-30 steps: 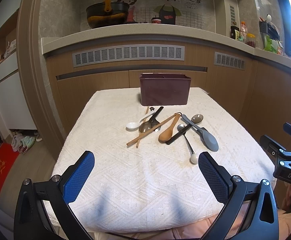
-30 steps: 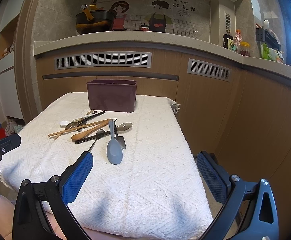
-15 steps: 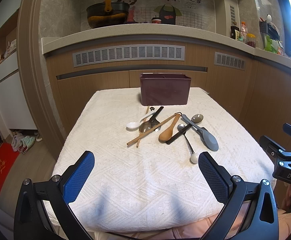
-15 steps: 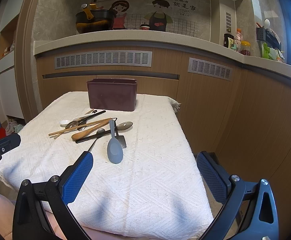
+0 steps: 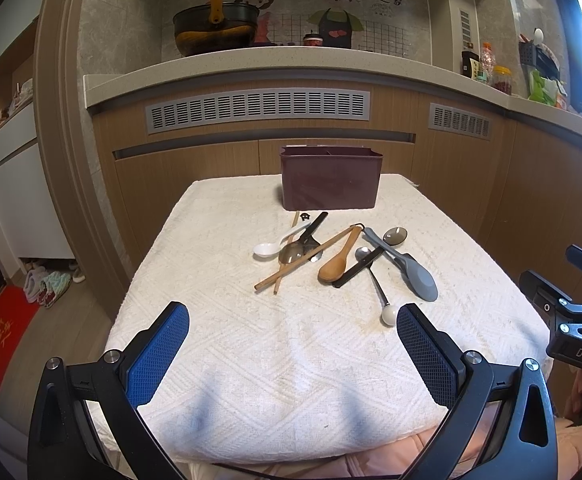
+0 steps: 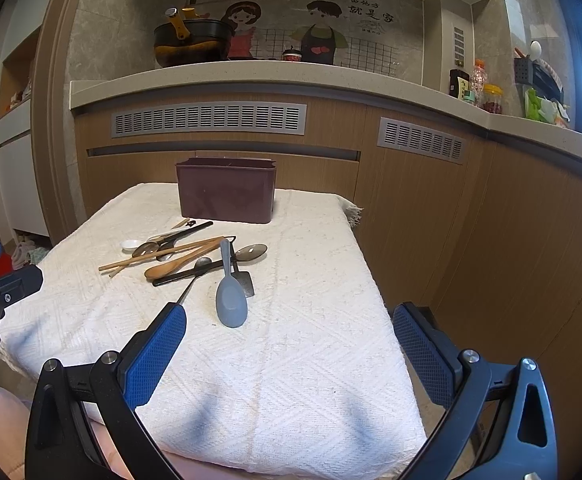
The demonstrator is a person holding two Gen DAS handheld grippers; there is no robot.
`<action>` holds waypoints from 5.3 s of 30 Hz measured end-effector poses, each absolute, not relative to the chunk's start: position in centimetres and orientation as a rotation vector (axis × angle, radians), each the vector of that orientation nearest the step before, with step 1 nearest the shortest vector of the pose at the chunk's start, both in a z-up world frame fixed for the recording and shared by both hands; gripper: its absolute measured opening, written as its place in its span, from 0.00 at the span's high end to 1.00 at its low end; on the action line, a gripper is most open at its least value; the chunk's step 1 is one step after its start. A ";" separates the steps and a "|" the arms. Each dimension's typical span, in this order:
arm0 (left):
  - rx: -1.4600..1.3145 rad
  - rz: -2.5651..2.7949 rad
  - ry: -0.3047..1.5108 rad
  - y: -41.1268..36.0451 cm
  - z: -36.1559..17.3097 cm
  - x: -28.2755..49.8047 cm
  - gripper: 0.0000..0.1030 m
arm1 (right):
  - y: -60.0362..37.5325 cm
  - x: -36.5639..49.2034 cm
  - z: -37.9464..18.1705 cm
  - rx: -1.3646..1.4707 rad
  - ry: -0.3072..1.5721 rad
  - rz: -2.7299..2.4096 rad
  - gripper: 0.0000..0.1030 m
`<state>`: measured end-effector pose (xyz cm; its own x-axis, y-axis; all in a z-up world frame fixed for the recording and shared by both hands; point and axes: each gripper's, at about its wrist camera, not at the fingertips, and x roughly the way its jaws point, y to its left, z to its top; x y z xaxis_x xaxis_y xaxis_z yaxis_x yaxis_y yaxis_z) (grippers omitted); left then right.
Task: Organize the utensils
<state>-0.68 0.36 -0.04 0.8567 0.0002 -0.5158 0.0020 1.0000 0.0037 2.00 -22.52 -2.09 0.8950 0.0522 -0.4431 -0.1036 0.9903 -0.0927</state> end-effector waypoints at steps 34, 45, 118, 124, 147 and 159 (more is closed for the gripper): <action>-0.029 -0.097 0.603 2.8 2.9 8.9 0.00 | -23.4 10.3 2.2 -0.124 0.456 0.027 0.00; 0.038 -0.088 0.568 5.8 3.6 17.9 0.01 | -20.1 19.2 -1.1 -0.234 0.617 0.244 0.05; -0.347 -0.150 0.745 7.1 -1.2 20.6 0.91 | -14.9 25.4 -5.0 -0.112 0.823 0.477 0.90; -0.326 -0.119 0.727 7.1 -1.0 20.2 0.91 | -13.0 27.0 -6.5 -0.009 0.930 0.467 0.48; -0.283 -0.205 0.634 4.9 4.2 19.6 0.91 | -16.2 24.3 1.4 -0.050 0.670 0.428 0.72; -0.159 -0.252 0.296 3.7 17.6 27.1 0.91 | -16.7 29.6 16.0 -0.081 0.297 0.379 0.72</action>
<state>27.13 3.68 17.64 0.9257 -0.2677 -0.2674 0.2214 0.9563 -0.1910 29.55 -16.66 16.00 0.8862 0.3527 -0.3005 -0.3764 0.9262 -0.0229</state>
